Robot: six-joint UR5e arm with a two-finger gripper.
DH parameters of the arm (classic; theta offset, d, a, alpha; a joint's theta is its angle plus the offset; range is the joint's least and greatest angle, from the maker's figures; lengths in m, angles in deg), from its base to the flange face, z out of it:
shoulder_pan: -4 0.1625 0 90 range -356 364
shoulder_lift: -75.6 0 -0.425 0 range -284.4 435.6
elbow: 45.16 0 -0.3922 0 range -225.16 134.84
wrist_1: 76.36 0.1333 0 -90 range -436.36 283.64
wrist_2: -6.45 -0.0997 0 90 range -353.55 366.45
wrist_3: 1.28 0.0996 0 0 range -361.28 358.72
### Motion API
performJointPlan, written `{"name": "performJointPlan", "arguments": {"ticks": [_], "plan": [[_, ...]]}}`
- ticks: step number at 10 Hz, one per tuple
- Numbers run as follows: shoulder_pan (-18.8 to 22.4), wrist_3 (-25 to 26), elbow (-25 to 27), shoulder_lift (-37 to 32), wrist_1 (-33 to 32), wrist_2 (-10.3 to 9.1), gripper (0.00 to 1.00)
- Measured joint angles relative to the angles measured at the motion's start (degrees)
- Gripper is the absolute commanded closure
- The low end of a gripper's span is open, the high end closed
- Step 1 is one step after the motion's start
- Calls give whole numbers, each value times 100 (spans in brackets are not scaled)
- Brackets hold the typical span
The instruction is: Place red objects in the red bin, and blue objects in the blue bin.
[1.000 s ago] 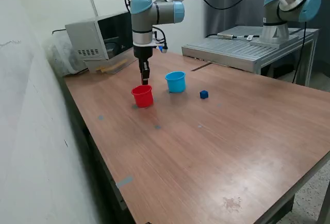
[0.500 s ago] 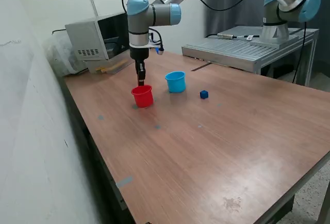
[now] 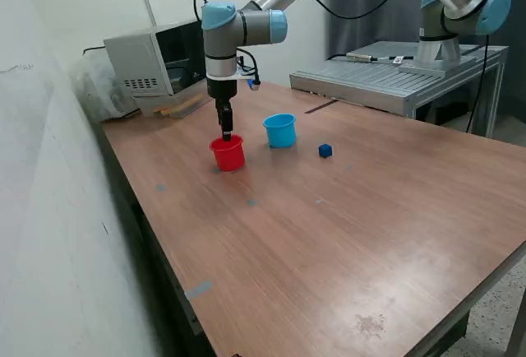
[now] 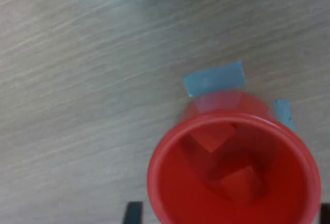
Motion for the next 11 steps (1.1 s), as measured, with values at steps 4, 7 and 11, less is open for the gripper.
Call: {"name": "performJointPlan", "arguments": {"ticks": [4, 7, 11], "plan": [[112, -87, 559, -575, 35, -6, 0], [375, -101, 1489, -1352, 27, -24, 0], [618, -96, 2726, -2068, -47, -53, 0]]}}
